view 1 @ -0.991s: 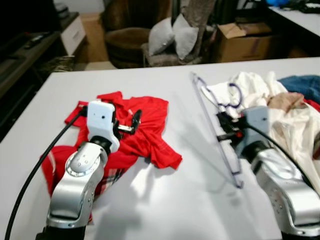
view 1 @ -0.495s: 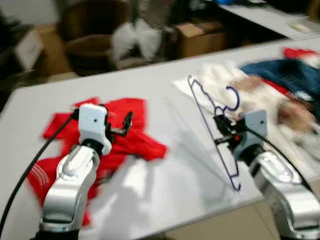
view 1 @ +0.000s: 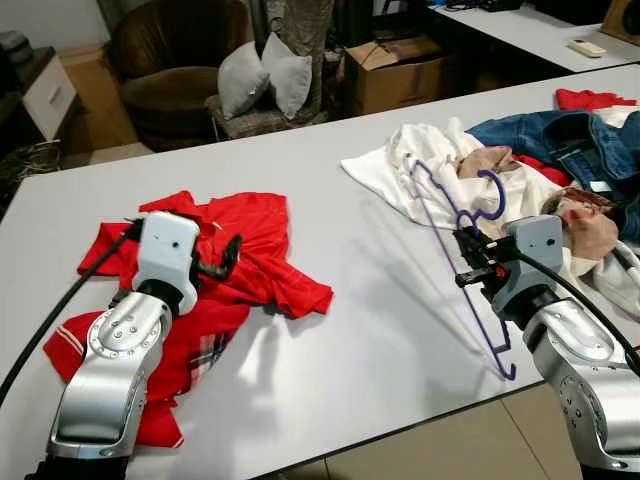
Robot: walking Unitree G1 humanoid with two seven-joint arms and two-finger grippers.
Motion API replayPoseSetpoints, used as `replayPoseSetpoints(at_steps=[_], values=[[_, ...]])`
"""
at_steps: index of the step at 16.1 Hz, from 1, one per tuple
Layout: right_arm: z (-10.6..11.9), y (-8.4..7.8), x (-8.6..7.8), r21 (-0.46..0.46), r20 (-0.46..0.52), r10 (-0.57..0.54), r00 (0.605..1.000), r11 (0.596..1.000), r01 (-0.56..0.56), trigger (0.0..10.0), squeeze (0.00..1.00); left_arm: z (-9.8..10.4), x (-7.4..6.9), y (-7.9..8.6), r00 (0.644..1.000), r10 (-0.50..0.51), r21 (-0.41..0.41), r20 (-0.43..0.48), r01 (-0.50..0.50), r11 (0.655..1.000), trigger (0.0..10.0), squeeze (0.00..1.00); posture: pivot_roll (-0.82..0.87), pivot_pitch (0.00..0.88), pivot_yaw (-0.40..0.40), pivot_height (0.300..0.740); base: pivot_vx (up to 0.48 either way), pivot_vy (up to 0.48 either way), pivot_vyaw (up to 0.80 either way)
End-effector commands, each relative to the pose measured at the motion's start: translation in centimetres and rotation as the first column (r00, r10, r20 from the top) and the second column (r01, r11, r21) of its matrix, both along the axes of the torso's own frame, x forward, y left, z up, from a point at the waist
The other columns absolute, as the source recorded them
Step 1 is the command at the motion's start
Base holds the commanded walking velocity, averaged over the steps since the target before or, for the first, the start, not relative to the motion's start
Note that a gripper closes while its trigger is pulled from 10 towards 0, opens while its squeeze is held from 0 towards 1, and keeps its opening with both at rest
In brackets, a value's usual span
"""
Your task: Hang hanger
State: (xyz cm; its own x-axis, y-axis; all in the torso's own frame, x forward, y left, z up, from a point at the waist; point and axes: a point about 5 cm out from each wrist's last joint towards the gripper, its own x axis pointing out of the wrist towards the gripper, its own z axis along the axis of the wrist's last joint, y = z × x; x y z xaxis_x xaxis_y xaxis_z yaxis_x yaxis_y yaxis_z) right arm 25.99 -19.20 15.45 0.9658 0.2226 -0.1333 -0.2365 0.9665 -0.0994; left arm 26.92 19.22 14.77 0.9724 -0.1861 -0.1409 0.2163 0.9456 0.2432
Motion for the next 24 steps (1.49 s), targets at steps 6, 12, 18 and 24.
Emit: replayPoseSetpoints(at_steps=[6,12,18,24], values=[[-1.2,0.7,-1.5,0.017,-0.084,0.001,0.996,1.000,0.000,10.0,0.00,-2.5,2.6,1.3,0.959,-0.024,0.000,-0.281,0.025,1.000,10.0,0.00,-0.14,0.000,0.138,0.740,0.000,0.000,0.00],[-1.2,0.4,-0.7,0.037,-0.093,-0.054,0.994,0.998,0.058,10.0,0.00,-2.3,4.9,-1.3,0.963,-0.111,-0.221,-0.244,0.057,0.974,10.0,0.00,-0.17,0.000,0.119,0.740,0.000,0.000,0.00],[-1.3,0.4,0.0,0.007,-0.099,-0.044,0.994,0.999,0.045,10.0,0.00,-3.4,5.8,-3.2,0.941,-0.234,0.023,-0.243,0.247,0.969,10.0,0.00,-0.16,0.000,0.103,0.740,0.000,0.000,0.00],[-2.7,0.4,-0.7,0.006,-0.162,-0.082,0.983,0.996,0.084,10.0,0.00,-5.6,5.3,-4.0,0.910,-0.241,0.015,-0.338,0.261,0.965,0.0,0.00,-0.18,0.000,0.106,0.740,0.000,0.000,0.00]])
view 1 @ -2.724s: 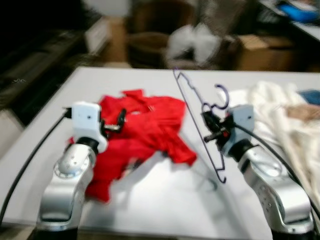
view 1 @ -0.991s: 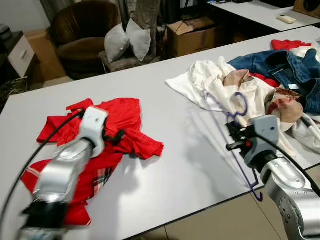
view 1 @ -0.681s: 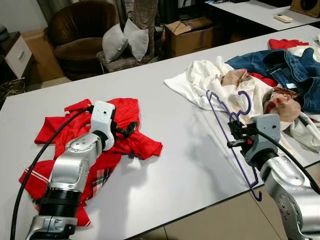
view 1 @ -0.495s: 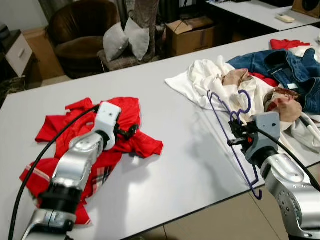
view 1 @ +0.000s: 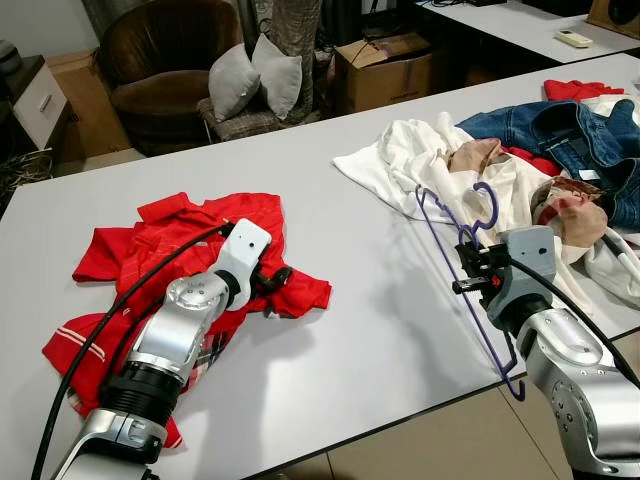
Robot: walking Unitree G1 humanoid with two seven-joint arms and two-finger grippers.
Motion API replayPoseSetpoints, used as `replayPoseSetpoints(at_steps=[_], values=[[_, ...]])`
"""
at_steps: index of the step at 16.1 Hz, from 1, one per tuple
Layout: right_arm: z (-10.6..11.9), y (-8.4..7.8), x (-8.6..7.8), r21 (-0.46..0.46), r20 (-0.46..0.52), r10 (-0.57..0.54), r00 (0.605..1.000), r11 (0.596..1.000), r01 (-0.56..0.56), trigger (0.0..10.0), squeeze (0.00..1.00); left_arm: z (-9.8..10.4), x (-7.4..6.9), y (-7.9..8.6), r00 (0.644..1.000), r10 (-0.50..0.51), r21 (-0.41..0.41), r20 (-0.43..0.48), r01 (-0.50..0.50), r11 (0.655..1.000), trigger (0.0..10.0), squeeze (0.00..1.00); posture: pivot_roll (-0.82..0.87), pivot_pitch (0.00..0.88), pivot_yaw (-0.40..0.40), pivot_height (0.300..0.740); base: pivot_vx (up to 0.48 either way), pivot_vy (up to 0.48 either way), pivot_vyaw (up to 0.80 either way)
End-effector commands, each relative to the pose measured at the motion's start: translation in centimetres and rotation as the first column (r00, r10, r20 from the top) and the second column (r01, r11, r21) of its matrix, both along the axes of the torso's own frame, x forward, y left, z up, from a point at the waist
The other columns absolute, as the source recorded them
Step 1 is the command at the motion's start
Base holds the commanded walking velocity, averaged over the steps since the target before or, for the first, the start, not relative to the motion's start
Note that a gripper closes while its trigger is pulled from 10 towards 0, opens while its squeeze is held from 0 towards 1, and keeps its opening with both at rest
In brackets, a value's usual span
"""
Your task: Hang hanger
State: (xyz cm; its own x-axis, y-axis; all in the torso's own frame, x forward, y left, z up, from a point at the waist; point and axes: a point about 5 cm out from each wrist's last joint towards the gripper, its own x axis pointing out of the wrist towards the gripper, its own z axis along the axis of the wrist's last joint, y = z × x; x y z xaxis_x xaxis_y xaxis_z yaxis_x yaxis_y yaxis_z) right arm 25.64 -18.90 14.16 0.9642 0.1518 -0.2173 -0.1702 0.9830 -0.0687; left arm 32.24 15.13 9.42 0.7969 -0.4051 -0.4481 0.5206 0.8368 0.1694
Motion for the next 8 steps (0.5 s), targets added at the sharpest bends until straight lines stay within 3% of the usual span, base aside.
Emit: replayPoseSetpoints(at_steps=[1,8], values=[[-1.5,0.2,-0.4,-0.003,-0.073,-0.010,0.997,1.000,0.010,10.0,0.00,-0.4,0.0,0.3,0.999,0.026,0.012,-0.026,-0.026,1.000,0.0,0.00,-0.18,0.000,0.100,0.740,0.000,0.000,0.00],[-1.3,-0.1,0.1,-0.039,-0.065,-0.016,0.998,0.999,0.014,10.0,0.00,-0.6,0.3,1.4,0.990,0.138,0.029,-0.012,-0.138,0.990,0.0,0.00,-0.18,0.000,0.082,0.740,0.000,0.000,0.00]])
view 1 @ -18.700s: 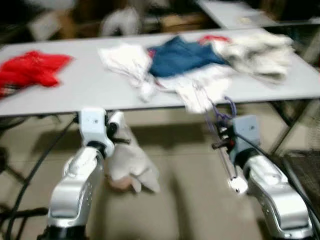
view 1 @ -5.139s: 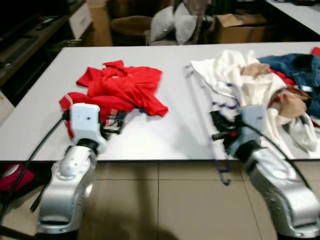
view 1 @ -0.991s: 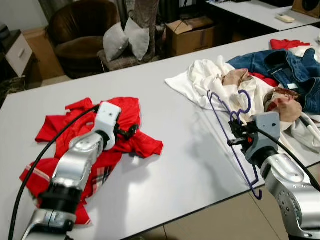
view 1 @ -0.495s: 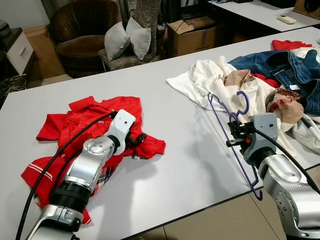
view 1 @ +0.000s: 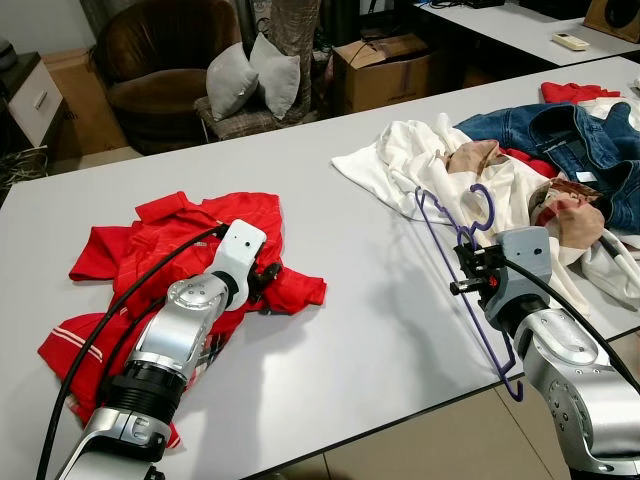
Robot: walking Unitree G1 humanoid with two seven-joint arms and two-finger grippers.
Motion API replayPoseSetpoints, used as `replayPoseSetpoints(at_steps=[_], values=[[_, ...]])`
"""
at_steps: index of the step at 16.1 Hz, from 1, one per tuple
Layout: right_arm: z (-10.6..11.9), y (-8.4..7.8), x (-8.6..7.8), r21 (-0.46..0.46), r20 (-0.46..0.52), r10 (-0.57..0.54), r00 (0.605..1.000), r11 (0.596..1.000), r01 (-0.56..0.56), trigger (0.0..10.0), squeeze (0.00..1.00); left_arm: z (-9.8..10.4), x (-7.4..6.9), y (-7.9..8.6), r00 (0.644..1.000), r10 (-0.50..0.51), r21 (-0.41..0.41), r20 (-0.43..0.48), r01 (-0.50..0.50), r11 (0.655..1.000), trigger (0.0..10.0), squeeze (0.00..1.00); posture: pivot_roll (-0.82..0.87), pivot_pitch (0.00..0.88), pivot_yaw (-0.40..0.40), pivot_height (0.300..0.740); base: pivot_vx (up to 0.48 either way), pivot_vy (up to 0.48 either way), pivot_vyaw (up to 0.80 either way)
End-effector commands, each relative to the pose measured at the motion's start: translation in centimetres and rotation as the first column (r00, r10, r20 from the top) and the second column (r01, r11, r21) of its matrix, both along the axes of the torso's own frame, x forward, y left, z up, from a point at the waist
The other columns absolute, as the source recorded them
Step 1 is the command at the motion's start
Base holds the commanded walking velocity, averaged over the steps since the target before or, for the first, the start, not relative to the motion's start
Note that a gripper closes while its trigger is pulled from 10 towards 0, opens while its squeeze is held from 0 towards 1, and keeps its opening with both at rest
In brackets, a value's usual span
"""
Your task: Hang hanger
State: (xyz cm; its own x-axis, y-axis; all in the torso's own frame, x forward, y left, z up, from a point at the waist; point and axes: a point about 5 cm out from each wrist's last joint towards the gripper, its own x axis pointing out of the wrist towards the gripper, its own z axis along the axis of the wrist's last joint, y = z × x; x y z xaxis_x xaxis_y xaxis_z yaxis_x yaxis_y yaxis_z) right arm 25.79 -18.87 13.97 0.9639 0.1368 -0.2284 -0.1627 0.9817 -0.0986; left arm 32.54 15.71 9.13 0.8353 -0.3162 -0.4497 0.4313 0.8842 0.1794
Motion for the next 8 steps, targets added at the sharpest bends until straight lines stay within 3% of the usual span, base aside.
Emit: replayPoseSetpoints(at_steps=[1,6,8], values=[[-1.2,-0.1,-0.1,-0.010,-0.058,-0.006,0.998,1.000,0.006,10.0,0.00,-0.3,0.0,0.9,0.999,0.044,0.018,-0.013,-0.043,0.999,0.0,0.00,-0.18,0.000,0.081,0.740,0.000,0.000,0.00],[-1.3,0.4,-0.2,-0.014,-0.059,0.013,0.998,1.000,-0.014,10.0,0.00,0.2,0.2,1.8,0.996,0.086,0.005,0.022,-0.087,0.996,0.0,0.00,-0.18,0.000,0.080,0.740,0.000,0.000,0.00],[-1.5,0.6,-0.2,-0.013,-0.059,0.017,0.998,1.000,-0.018,10.0,0.00,0.8,0.5,1.8,0.992,0.117,-0.076,0.041,-0.114,0.991,0.0,0.00,-0.17,0.000,0.083,0.740,0.000,0.000,0.00]])
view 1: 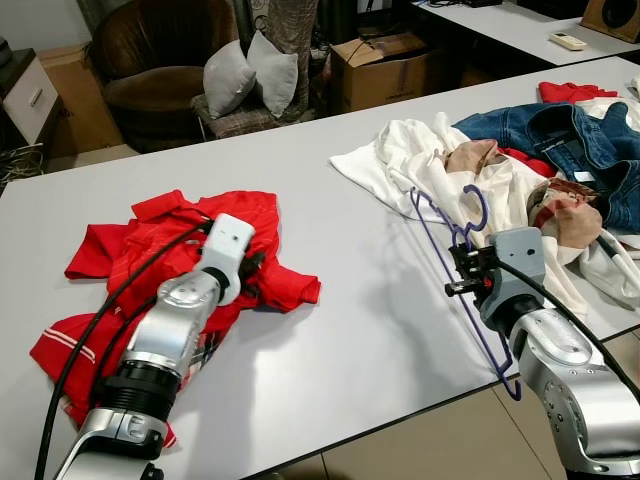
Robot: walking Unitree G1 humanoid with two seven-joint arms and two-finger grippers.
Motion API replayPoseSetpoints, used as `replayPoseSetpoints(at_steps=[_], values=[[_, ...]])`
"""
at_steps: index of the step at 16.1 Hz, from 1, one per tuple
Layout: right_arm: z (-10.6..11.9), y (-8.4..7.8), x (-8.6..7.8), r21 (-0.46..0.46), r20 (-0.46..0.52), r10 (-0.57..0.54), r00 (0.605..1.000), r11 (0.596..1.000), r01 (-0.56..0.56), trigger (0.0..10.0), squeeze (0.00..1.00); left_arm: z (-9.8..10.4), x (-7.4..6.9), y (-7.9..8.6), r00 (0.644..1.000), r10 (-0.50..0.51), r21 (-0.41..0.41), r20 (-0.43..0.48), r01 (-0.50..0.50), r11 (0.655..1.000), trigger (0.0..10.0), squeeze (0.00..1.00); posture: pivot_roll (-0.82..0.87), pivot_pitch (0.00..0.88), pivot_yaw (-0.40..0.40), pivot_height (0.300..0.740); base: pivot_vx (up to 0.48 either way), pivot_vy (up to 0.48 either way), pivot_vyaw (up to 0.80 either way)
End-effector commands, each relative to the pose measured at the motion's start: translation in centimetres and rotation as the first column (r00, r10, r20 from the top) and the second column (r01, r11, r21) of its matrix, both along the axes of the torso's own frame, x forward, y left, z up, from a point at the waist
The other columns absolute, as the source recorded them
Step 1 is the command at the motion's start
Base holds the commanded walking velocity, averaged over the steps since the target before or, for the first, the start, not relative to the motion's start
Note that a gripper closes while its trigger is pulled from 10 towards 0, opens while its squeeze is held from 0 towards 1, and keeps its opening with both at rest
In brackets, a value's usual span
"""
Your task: Hang hanger
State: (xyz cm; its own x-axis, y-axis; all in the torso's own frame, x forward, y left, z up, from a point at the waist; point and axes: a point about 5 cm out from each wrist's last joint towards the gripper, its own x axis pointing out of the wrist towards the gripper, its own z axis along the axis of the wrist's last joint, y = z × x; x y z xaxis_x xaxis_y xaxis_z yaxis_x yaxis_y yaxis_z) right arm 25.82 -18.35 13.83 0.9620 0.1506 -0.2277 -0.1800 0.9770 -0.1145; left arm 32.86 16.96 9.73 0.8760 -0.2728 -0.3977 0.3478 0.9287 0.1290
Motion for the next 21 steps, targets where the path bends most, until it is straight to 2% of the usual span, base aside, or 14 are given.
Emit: replayPoseSetpoints(at_steps=[1,3,4,6,9,11,13,14,15,16,17,18,19,21], values=[[-1.4,0.1,-0.2,0.001,-0.061,-0.001,0.998,1.000,0.001,10.0,0.00,0.4,0.3,0.5,0.999,0.033,-0.031,0.011,-0.032,0.999,0.0,0.00,-0.17,0.000,0.084,0.740,0.000,0.000,0.00],[-1.4,0.2,-0.1,0.001,-0.058,-0.002,0.998,1.000,0.002,10.0,0.00,0.9,0.8,0.1,0.999,0.030,-0.053,0.042,-0.028,0.998,0.0,0.00,-0.17,0.000,0.086,0.740,0.000,0.000,0.00],[-1.4,0.2,0.0,0.000,-0.056,-0.005,0.998,1.000,0.005,10.0,0.00,1.9,1.5,-0.2,0.996,0.036,-0.087,0.077,-0.029,0.996,0.0,0.00,-0.17,0.000,0.089,0.740,0.000,0.000,0.00],[-1.4,0.1,0.0,-0.003,-0.052,-0.010,0.999,1.000,0.010,10.0,0.00,3.1,2.3,-0.4,0.992,0.026,-0.099,0.123,-0.014,0.995,0.0,0.00,-0.17,0.000,0.093,0.740,0.000,0.000,0.00],[-1.3,0.0,0.2,-0.004,-0.041,-0.024,0.999,1.000,0.024,10.0,0.00,7.4,3.8,-1.3,0.958,-0.019,-0.181,0.285,0.073,0.981,0.0,0.00,-0.18,0.000,0.100,0.740,0.000,0.000,0.00],[-1.2,0.0,0.3,-0.004,-0.031,-0.031,0.999,1.000,0.031,10.0,0.00,11.2,4.7,-2.3,0.912,-0.052,-0.241,0.406,0.162,0.957,0.0,0.00,-0.18,0.000,0.101,0.740,0.000,0.000,0.00],[-1.1,-0.1,0.4,-0.002,-0.018,-0.043,0.999,0.999,0.043,10.0,0.00,17.3,4.8,-3.5,0.802,-0.082,-0.298,0.592,0.312,0.902,0.0,0.00,-0.17,0.000,0.107,0.740,0.000,0.000,0.00],[-1.1,-0.2,0.4,-0.004,-0.018,-0.045,0.999,0.999,0.045,10.0,0.00,19.1,4.5,-3.9,0.755,-0.110,-0.283,0.646,0.372,0.884,0.0,0.00,-0.17,0.000,0.111,0.740,0.000,0.000,0.00],[-1.2,-0.1,0.3,-0.005,-0.021,-0.046,0.999,0.999,0.046,10.0,0.00,18.4,4.5,-3.8,0.767,-0.161,-0.205,0.621,0.357,0.911,0.0,0.00,-0.17,0.000,0.115,0.740,0.000,0.000,0.00],[-1.3,-0.1,0.2,-0.006,-0.024,-0.048,0.999,0.999,0.048,10.0,0.00,16.8,4.6,-3.5,0.796,-0.216,-0.102,0.565,0.328,0.939,4.9,0.00,-0.17,0.000,0.119,0.740,0.000,0.000,0.00],[-1.5,-0.1,-0.1,-0.001,-0.032,-0.054,0.998,0.999,0.054,10.0,0.00,14.0,4.1,-2.8,0.841,-0.244,-0.100,0.482,0.330,0.939,10.0,0.00,-0.17,0.000,0.121,0.740,0.000,0.000,0.00],[-1.7,0.0,-0.3,0.003,-0.038,-0.057,0.998,0.998,0.057,10.0,0.00,12.2,3.4,-2.4,0.859,-0.266,-0.094,0.438,0.338,0.936,10.0,0.22,-0.17,0.000,0.121,0.740,0.000,0.000,0.00],[-1.8,0.0,-0.5,0.006,-0.044,-0.057,0.997,0.998,0.057,10.0,0.00,11.1,3.0,-1.9,0.874,-0.256,-0.074,0.412,0.312,0.947,10.0,1.00,-0.16,0.000,0.120,0.740,0.000,0.000,0.00],[-1.9,0.2,-0.6,0.008,-0.053,-0.050,0.997,0.999,0.051,10.0,0.00,8.9,2.4,-0.8,0.923,-0.187,-0.107,0.336,0.235,0.966,10.0,1.00,-0.16,0.000,0.114,0.740,0.000,0.000,0.00]])
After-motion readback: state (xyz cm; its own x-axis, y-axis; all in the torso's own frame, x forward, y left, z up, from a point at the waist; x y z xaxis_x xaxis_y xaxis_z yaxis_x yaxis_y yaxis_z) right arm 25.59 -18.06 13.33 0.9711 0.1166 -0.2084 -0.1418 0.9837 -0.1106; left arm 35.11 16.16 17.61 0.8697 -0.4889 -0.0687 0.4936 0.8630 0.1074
